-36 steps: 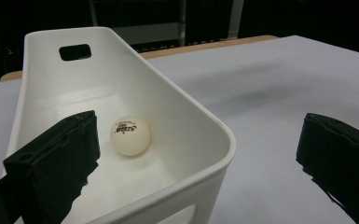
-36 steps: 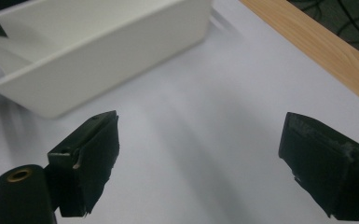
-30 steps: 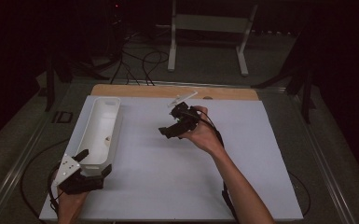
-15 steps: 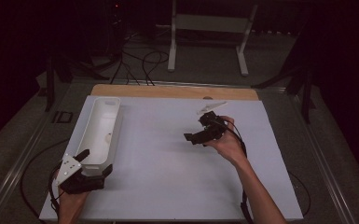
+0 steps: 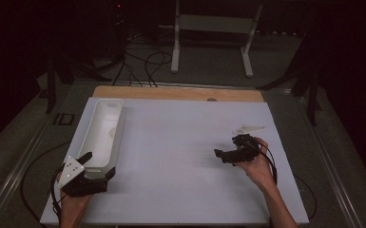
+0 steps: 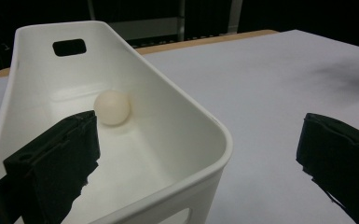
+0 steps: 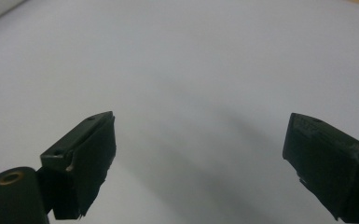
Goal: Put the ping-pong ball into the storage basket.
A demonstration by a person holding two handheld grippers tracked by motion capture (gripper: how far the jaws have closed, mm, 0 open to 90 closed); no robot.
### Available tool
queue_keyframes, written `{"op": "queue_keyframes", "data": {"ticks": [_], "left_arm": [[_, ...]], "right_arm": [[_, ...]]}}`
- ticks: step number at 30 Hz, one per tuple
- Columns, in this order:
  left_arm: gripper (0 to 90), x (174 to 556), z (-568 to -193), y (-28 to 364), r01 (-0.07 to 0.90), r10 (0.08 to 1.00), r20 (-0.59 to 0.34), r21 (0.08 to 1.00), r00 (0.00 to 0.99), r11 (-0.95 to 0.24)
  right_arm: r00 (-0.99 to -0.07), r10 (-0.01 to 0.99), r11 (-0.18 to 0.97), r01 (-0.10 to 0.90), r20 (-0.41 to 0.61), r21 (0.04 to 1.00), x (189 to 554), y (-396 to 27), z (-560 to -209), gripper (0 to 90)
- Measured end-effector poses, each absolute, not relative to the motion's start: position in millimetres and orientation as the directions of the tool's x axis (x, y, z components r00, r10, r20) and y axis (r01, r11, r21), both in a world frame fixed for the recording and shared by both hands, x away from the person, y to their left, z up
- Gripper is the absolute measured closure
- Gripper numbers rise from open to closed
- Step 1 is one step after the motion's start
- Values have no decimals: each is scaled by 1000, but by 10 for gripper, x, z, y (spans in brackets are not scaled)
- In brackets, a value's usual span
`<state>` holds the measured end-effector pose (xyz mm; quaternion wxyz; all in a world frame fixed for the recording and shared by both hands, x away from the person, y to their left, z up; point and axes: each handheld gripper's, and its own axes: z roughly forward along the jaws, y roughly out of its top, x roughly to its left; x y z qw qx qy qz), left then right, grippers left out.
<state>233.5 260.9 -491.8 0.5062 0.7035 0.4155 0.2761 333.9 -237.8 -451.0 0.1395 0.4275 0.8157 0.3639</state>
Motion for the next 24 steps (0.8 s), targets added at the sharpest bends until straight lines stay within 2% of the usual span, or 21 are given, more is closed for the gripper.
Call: {"op": "queue_keyframes", "data": {"ticks": [8,24], "left_arm": [[0,2352,-4927,2603,313,863,-31,938,505,-150],[0,2374,-4935,2604,316,862,-34,937,505,-148]], "right_arm": [[-556,827,289,541,78,790,3014,-2691,-4627,91],[-546,838,218,359,14,907,2573,-2911,-4802,90]]}}
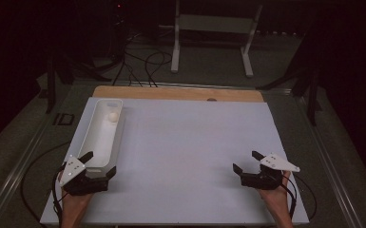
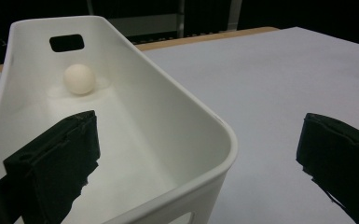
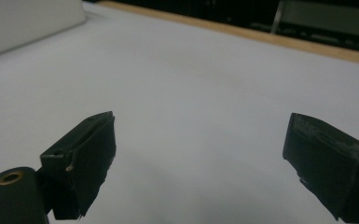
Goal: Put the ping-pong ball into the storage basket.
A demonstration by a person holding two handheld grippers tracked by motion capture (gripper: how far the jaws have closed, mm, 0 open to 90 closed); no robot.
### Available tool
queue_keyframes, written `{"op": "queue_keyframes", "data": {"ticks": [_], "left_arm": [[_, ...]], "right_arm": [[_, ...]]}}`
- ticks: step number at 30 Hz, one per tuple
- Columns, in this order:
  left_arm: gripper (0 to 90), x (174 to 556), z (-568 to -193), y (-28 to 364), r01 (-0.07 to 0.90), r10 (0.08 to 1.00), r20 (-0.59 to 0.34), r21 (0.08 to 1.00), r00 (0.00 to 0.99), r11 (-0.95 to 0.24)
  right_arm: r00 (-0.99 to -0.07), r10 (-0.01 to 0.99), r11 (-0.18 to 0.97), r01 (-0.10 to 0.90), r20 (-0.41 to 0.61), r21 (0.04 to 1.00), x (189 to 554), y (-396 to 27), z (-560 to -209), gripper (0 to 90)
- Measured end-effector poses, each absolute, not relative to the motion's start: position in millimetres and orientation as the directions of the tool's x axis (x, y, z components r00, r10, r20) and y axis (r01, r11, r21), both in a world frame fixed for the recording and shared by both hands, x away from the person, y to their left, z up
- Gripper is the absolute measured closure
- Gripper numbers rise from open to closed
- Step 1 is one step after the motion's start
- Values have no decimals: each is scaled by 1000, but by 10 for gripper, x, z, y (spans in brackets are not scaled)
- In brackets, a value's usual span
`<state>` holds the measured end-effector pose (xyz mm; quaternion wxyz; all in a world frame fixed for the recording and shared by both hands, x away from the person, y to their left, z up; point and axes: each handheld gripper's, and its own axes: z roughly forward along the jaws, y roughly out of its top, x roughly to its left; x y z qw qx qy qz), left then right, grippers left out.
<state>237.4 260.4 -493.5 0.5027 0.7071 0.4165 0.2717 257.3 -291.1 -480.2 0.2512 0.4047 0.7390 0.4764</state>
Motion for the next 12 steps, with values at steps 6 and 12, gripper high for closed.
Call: {"op": "queue_keyframes", "data": {"ticks": [6,12], "left_arm": [[0,2375,-4930,2614,315,862,-35,938,506,-147],[0,2379,-4928,2610,315,861,-32,937,507,-150]], "right_arm": [[-550,835,218,323,-5,921,2511,-2885,-4809,91],[-548,836,221,328,-6,918,2489,-2897,-4840,91]]}}
